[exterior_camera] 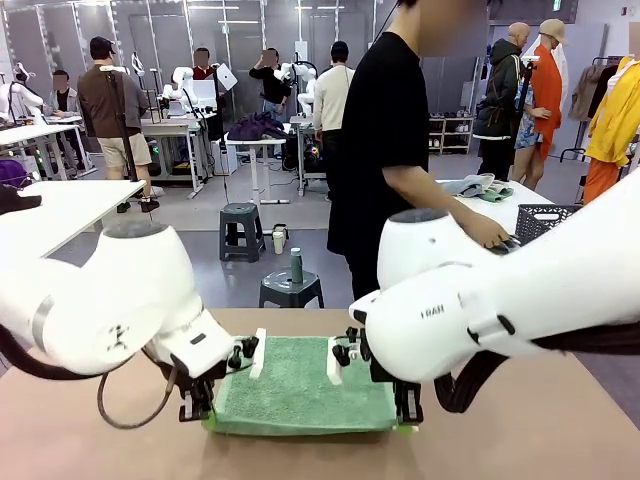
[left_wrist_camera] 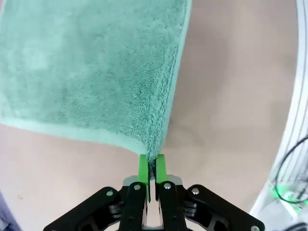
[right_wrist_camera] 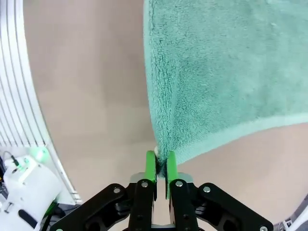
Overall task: Fold the towels and place them in the basket.
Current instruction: When a person lays out a Towel with hook on the table, fold it in half twice.
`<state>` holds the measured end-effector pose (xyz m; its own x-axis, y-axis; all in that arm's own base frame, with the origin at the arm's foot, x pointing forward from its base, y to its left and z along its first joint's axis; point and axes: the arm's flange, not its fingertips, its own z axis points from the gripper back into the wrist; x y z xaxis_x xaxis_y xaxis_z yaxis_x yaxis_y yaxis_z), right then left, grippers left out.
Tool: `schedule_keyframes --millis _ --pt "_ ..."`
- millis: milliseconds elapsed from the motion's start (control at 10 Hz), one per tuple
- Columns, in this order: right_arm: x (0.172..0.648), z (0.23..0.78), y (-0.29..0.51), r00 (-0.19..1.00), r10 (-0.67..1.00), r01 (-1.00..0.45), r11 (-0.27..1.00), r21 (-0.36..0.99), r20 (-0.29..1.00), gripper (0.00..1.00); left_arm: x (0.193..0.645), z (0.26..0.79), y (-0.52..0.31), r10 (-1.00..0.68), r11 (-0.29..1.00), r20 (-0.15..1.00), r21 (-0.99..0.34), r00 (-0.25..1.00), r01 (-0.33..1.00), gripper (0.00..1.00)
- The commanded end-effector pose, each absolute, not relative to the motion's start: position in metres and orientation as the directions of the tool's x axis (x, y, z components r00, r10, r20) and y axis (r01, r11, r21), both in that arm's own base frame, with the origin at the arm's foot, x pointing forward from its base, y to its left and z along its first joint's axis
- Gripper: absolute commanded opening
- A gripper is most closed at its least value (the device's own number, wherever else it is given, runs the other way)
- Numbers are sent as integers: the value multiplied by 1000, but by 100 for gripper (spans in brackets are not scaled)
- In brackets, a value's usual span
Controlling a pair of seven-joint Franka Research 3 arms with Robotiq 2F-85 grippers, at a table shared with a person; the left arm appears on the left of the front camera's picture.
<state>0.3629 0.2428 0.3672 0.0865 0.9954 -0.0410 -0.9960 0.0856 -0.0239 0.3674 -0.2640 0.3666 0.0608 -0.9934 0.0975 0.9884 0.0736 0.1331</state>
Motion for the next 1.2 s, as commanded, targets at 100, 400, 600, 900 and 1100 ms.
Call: schedule_keyframes --millis 100,400,600,900,1100 --pt "354 402 249 169 985 -985 168 -28 -38 11 366 409 -272 -990 128 71 121 120 984 7" --pt "376 410 248 213 976 -976 210 -63 -52 11 392 417 -275 -988 148 56 161 141 976 7" --pt "408 397 251 222 972 -968 210 -134 -80 11 422 399 -272 -988 151 46 203 145 967 7" --pt "457 378 247 174 985 -975 170 -145 -17 11 465 378 -257 -987 112 138 280 76 953 7" --pt "481 366 241 133 991 -983 136 -125 34 11 489 367 -258 -983 60 183 318 1 946 7"
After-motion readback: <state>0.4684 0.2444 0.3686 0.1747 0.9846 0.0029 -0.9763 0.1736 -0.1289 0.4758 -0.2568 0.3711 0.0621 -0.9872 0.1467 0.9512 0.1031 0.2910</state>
